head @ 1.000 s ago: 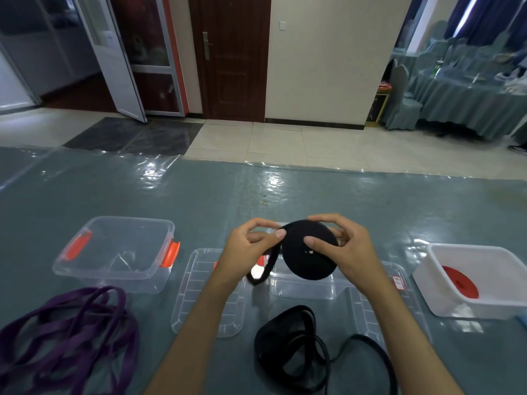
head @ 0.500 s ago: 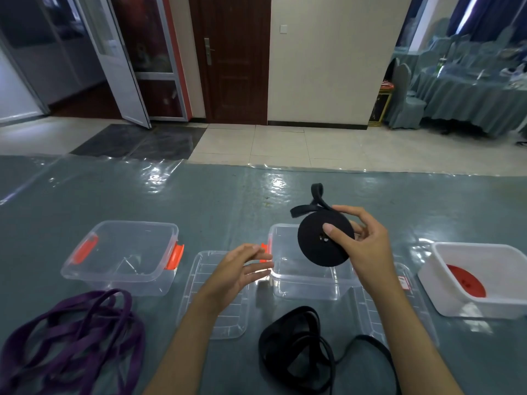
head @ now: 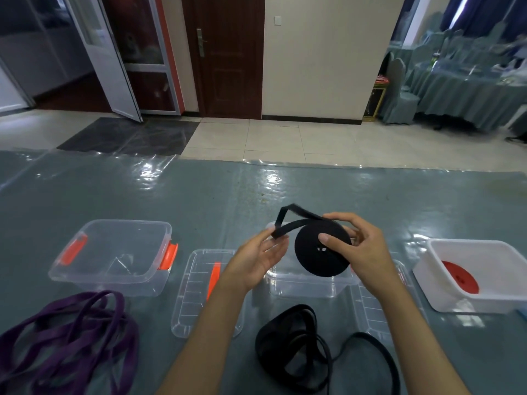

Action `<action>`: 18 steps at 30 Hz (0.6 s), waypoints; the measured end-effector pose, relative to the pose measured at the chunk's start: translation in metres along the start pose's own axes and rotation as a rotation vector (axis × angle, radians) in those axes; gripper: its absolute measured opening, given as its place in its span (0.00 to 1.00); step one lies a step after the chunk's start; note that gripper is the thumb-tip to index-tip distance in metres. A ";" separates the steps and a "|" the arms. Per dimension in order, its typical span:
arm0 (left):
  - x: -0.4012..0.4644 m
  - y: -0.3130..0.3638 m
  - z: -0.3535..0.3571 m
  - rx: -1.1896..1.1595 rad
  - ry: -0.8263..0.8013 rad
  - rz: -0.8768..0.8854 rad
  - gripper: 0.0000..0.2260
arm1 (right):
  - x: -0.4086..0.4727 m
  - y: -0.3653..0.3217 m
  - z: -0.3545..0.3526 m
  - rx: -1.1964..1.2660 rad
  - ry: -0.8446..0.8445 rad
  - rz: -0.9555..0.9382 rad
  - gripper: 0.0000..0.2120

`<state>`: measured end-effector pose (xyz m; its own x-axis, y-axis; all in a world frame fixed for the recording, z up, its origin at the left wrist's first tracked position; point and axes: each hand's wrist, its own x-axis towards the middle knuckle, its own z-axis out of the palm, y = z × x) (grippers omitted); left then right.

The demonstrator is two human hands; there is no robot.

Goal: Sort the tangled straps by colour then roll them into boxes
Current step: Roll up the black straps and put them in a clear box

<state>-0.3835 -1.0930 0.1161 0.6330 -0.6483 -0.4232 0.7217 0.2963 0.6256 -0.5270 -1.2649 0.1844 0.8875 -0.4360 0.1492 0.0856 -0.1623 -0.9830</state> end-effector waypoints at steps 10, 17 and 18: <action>-0.007 0.023 -0.033 -0.298 0.039 0.076 0.14 | -0.002 0.010 -0.007 -0.092 0.032 0.006 0.15; -0.022 0.030 -0.053 -0.168 -0.028 0.168 0.13 | -0.005 0.011 -0.011 -0.088 0.080 -0.010 0.16; -0.024 0.030 -0.055 -0.173 -0.042 0.186 0.13 | -0.005 0.011 -0.011 -0.093 0.084 -0.012 0.16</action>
<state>-0.3614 -1.0302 0.1096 0.7495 -0.5991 -0.2817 0.6338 0.5263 0.5668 -0.5356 -1.2738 0.1737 0.8454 -0.5054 0.1730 0.0502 -0.2472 -0.9677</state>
